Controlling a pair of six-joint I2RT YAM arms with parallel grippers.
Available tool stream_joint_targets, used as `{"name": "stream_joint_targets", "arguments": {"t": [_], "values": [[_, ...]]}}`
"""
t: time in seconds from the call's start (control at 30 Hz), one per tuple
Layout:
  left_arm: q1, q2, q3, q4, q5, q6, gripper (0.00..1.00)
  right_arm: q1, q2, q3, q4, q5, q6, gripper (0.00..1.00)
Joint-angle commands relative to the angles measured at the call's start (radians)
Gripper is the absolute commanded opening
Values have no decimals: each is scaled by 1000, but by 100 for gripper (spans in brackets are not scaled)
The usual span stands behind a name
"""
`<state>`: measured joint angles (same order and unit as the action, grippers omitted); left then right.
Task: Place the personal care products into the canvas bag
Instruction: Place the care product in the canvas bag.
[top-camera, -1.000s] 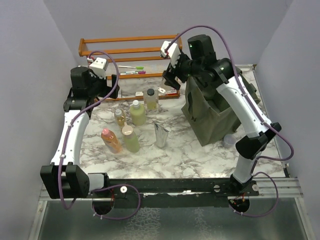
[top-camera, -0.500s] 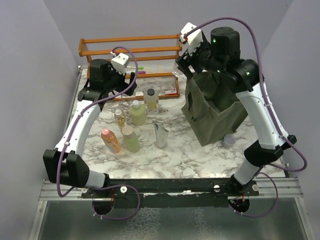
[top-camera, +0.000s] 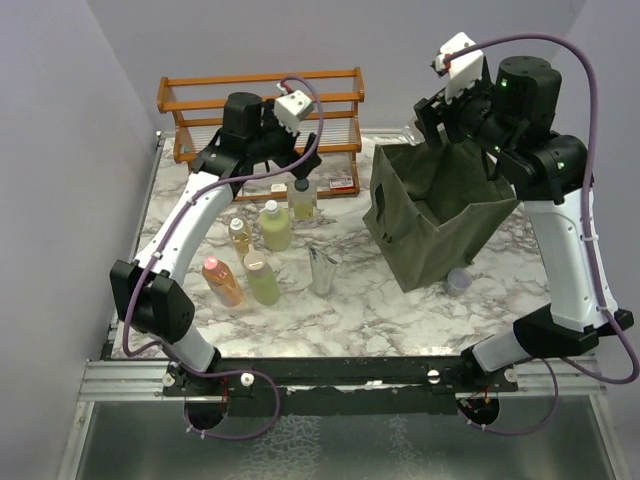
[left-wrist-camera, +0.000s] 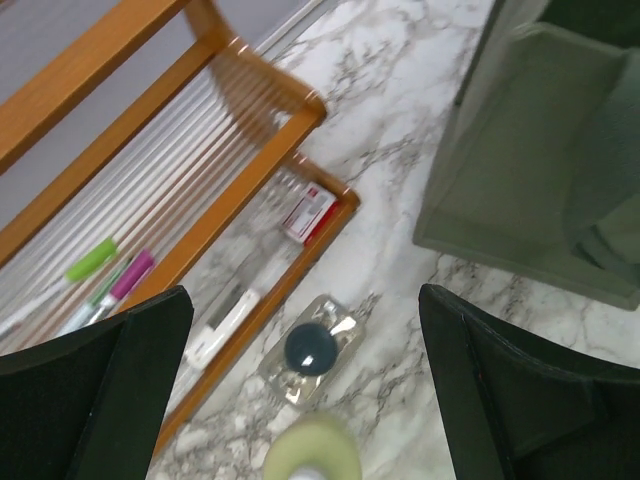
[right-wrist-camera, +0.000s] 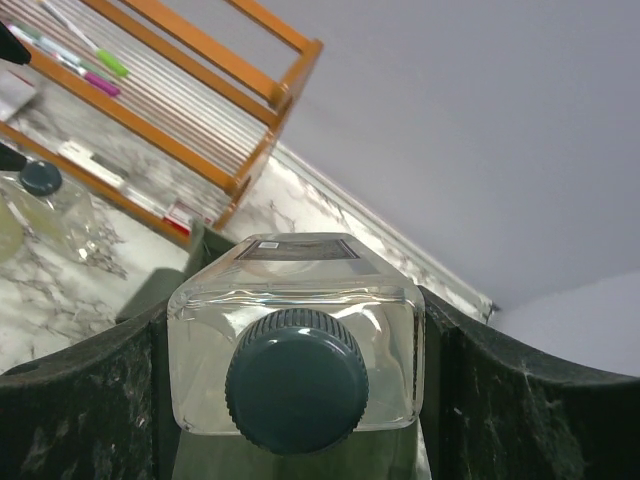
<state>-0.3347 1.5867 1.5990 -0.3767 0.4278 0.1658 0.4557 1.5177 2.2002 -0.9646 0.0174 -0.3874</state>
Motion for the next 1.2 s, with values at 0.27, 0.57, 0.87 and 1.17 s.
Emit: {"name": "stream_joint_targets", "arguments": {"t": [0.27, 0.57, 0.87, 1.17], "values": [[-254, 157, 192, -80, 200, 27, 98, -258, -150, -191, 177, -182, 77, 1], [-338, 248, 164, 25, 47, -52, 89, -345, -197, -368, 205, -252, 101, 1], [-340, 288, 164, 47, -19, -137, 59, -368, -192, -473, 245, -245, 106, 1], [-339, 240, 175, -23, -39, -47, 8, -368, -106, -459, 247, -276, 125, 1]]}}
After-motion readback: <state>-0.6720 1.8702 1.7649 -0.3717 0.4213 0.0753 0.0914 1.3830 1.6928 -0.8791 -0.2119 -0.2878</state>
